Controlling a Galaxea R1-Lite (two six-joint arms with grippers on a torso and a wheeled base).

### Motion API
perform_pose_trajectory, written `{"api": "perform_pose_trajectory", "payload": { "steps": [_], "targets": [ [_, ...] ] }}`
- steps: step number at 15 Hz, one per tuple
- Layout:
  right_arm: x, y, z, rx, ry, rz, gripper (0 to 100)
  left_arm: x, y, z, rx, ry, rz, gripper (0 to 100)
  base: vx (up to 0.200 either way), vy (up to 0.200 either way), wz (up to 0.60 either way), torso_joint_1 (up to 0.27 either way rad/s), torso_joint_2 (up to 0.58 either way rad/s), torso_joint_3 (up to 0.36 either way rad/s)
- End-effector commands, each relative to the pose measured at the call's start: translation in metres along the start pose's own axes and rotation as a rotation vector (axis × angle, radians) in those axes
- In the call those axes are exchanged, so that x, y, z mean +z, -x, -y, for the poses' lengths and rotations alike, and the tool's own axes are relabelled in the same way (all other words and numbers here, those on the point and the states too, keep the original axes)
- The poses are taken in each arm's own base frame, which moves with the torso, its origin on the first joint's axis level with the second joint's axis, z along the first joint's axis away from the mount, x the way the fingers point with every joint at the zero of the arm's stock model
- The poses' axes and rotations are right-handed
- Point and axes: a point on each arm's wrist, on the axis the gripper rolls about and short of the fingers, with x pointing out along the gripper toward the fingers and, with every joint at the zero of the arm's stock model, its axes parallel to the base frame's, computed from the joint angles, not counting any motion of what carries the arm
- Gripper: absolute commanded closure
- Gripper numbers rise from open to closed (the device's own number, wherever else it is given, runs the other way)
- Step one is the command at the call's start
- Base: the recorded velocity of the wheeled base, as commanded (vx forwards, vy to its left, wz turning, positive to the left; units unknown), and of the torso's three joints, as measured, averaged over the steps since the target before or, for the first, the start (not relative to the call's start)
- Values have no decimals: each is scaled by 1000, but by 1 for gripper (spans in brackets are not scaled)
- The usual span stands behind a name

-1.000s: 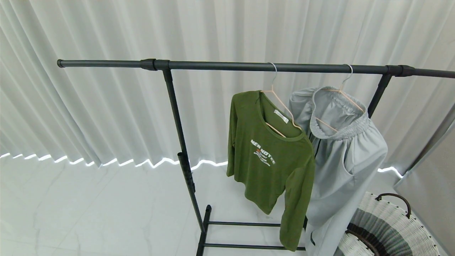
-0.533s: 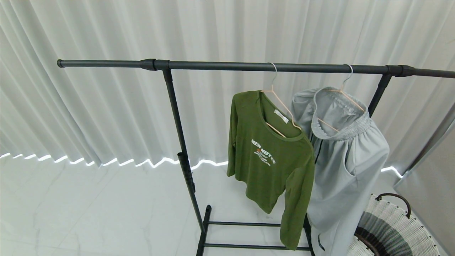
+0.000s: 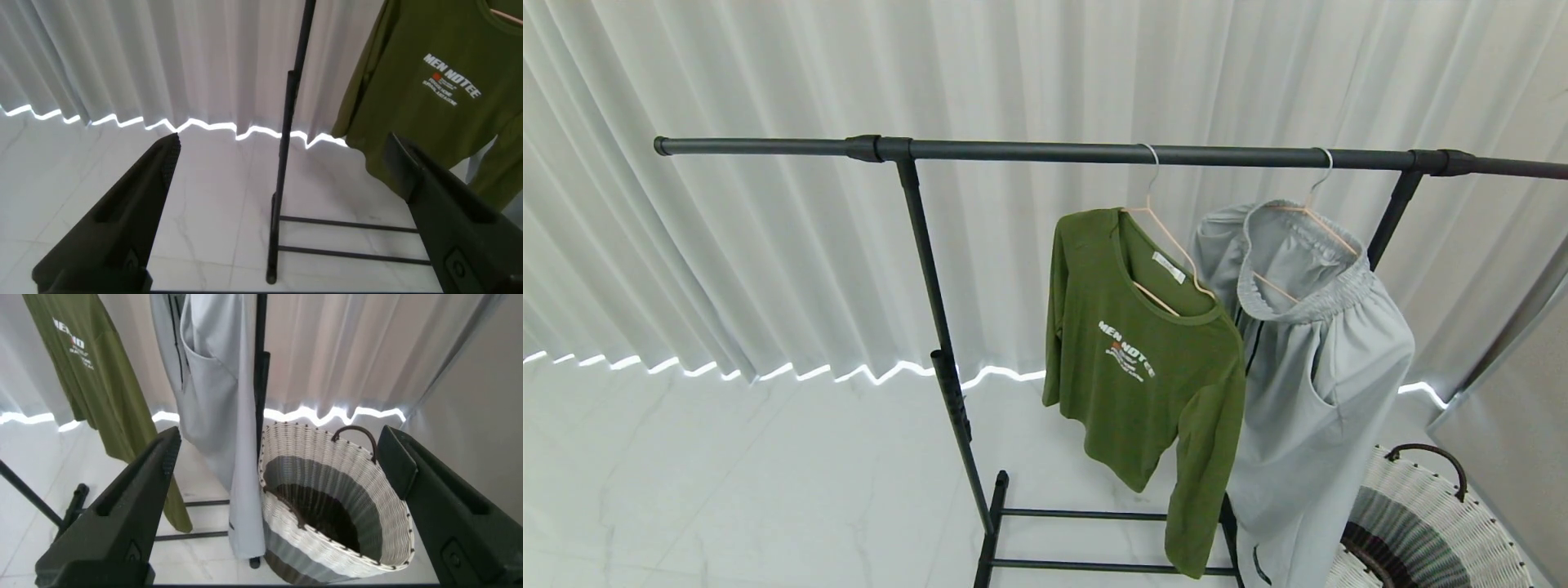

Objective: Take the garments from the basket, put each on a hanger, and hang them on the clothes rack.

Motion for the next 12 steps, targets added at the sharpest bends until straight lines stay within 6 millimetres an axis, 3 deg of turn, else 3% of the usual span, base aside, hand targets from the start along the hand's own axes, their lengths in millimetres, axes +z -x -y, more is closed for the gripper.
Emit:
{"api": "perform_pose_trajectory", "payload": {
  "steps": [1, 12],
  "targets": [
    [0, 0, 0, 0, 0, 0, 0, 0, 0, 0, 1, 0, 1, 0, 0, 0, 0, 0, 0, 0],
    [0, 0, 0, 1, 0, 0, 0, 0, 0, 0, 1, 0, 1, 0, 0, 0, 0, 0, 0, 0]
  ]
}}
